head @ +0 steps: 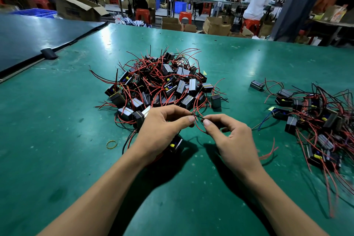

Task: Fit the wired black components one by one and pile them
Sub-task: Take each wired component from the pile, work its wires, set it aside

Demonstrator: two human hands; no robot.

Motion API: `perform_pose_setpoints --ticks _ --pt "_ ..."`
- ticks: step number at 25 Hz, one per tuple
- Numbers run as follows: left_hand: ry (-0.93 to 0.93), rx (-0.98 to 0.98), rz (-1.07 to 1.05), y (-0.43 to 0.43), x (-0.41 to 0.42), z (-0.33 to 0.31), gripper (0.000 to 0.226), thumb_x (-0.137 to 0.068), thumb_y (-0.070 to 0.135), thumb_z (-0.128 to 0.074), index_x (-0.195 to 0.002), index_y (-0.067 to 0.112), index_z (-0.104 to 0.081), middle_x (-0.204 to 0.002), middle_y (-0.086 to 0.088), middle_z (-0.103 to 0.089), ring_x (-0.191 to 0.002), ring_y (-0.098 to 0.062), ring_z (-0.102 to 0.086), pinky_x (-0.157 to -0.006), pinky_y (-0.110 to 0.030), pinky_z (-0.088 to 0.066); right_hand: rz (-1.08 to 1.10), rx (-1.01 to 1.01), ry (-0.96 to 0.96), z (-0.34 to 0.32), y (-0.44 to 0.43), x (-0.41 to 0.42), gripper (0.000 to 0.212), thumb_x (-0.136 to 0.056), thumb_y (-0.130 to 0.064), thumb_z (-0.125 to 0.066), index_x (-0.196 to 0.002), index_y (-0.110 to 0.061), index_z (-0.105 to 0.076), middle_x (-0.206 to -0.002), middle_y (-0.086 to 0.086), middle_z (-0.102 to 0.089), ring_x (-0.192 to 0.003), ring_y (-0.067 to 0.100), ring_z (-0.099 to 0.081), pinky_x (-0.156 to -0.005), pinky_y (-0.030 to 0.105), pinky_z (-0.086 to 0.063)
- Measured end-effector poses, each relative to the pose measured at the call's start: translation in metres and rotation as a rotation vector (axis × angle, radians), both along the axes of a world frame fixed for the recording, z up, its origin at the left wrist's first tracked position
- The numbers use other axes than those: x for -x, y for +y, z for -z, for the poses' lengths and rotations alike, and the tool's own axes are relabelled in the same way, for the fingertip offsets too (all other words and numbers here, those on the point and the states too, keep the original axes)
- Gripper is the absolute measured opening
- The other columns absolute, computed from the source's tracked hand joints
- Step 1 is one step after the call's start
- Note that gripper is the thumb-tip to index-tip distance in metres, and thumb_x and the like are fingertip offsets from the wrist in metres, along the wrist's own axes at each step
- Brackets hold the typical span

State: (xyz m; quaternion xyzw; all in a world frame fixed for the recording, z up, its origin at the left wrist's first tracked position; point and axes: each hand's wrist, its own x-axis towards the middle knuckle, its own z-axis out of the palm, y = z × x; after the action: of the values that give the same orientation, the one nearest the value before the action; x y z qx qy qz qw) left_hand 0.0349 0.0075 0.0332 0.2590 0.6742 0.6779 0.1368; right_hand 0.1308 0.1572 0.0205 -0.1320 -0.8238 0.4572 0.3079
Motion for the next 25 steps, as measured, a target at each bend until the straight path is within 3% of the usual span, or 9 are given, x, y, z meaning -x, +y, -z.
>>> perform_pose_setpoints --ticks 4,10,17,25 --pt "-0.072 -0.061 0.019 0.0013 -0.0027 -0.0008 0.012 -0.084 0.008 -0.073 -0.095 0.008 -0.076 -0.082 -0.007 -0.076 -0.078 -0.008 -0.07 -0.074 -0.012 -0.05 0.013 -0.021 0.008 0.0025 0.0003 0.0006 0.008 -0.091 -0.022 -0.071 -0.089 -0.028 -0.075 -0.073 -0.016 -0.072 -0.072 0.001 -0.067 -0.072 0.007 -0.043" --pt "-0.076 -0.053 -0.016 0.0028 -0.0046 -0.0008 0.012 -0.086 0.014 -0.073 -0.094 0.02 -0.076 -0.082 -0.005 -0.076 -0.081 -0.009 -0.071 -0.08 -0.014 -0.053 -0.017 -0.031 0.028 0.0034 0.0002 -0.0001 0.009 -0.092 -0.02 -0.07 -0.09 -0.028 -0.074 -0.069 -0.012 -0.071 -0.07 -0.001 -0.065 -0.071 0.005 -0.041" --pt "-0.081 -0.06 -0.008 0.0025 -0.0044 -0.0017 0.011 -0.085 0.011 -0.072 -0.093 0.017 -0.077 -0.081 -0.005 -0.076 -0.078 -0.008 -0.07 -0.074 -0.012 -0.05 -0.037 -0.059 0.005 0.0013 -0.0012 -0.0012 0.007 -0.09 -0.019 -0.072 -0.09 -0.024 -0.076 -0.069 -0.011 -0.072 -0.07 0.001 -0.065 -0.072 0.006 -0.041" --pt "-0.043 -0.061 -0.004 0.0021 -0.003 -0.0012 0.013 -0.086 0.012 -0.071 -0.095 0.019 -0.077 -0.08 -0.006 -0.075 -0.078 -0.009 -0.069 -0.078 -0.015 -0.052 -0.013 -0.039 0.025 -0.0018 -0.0014 -0.0015 0.01 -0.092 -0.017 -0.07 -0.089 -0.026 -0.075 -0.069 -0.009 -0.071 -0.067 0.002 -0.065 -0.069 0.008 -0.044"
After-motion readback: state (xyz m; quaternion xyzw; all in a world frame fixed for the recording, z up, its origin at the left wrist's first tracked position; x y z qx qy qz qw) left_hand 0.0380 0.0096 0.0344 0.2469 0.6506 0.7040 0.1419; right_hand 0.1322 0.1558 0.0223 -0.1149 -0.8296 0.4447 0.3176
